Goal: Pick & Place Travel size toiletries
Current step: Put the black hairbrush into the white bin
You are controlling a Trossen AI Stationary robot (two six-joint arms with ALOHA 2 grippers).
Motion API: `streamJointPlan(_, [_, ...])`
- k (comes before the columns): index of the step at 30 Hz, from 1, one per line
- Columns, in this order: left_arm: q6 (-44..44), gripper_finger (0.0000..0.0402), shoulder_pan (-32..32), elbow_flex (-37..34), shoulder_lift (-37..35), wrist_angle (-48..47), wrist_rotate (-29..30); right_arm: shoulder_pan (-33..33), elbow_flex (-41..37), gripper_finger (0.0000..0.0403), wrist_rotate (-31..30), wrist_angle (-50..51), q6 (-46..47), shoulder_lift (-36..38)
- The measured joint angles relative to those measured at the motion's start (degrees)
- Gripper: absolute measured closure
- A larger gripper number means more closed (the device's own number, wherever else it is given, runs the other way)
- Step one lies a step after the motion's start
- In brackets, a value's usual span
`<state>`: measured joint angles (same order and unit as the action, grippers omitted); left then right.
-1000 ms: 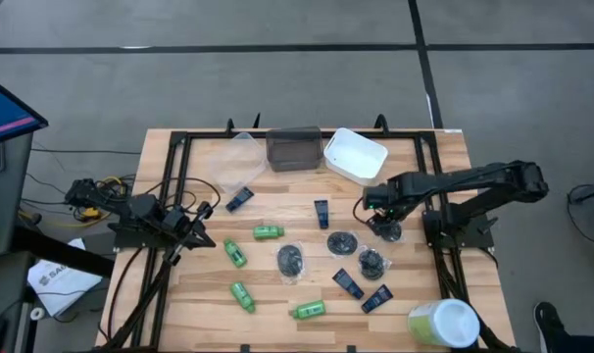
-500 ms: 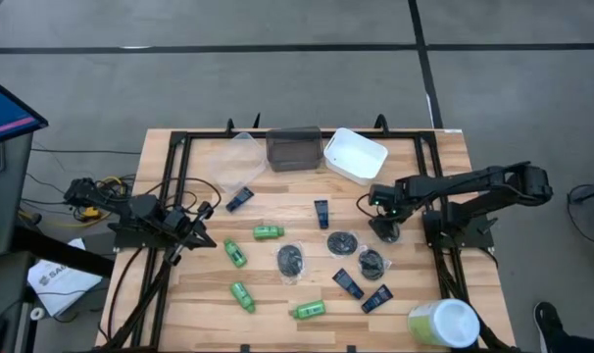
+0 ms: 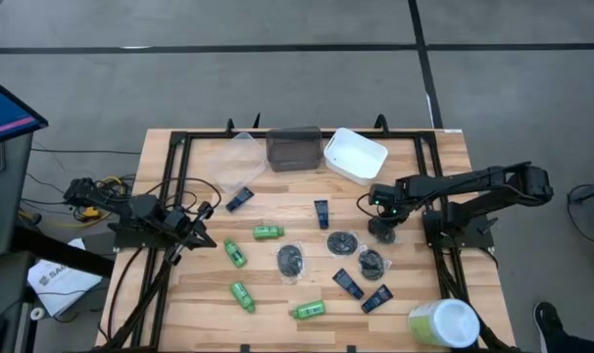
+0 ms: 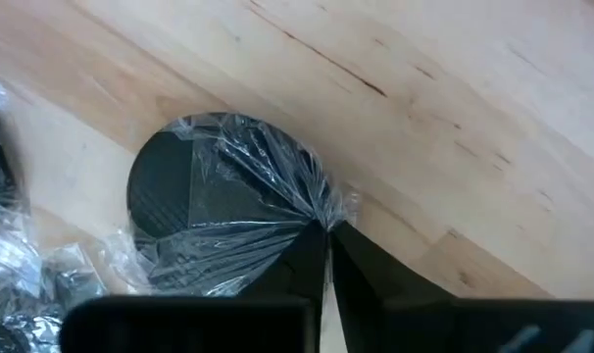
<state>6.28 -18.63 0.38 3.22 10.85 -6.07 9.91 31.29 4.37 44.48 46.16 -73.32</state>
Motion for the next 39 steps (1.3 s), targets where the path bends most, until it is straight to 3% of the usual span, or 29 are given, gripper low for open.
streamJointPlan(4, [0.00,0.0399,0.00,0.00,0.00,0.02,0.00,-0.73,4.66,0.0401,0.29,3.94,-0.04,-0.22])
streamJointPlan(12, [0.00,0.0399,0.01,0.00,0.00,0.15,-0.01,0.29,27.03,0.0402,-3.63,11.33,-6.88,-0.13])
streamJointPlan(18, [0.00,0.0399,0.00,0.00,0.00,0.42,0.00,10.63,43.79,0.0402,-14.68,10.90,-14.38,-1.40])
streamJointPlan(22, [0.00,0.0399,0.00,0.00,0.00,0.44,-0.02,19.12,50.75,0.0402,-15.19,11.21,-18.89,-6.02])
streamJointPlan(28, [0.01,0.0399,0.00,-0.01,0.00,0.52,0.00,26.16,53.75,0.0403,-14.93,12.94,-22.13,-16.29])
streamJointPlan(39, [0.02,0.0399,0.00,0.00,0.00,0.72,-0.02,29.27,53.77,0.0398,-14.75,16.96,-25.91,-29.97])
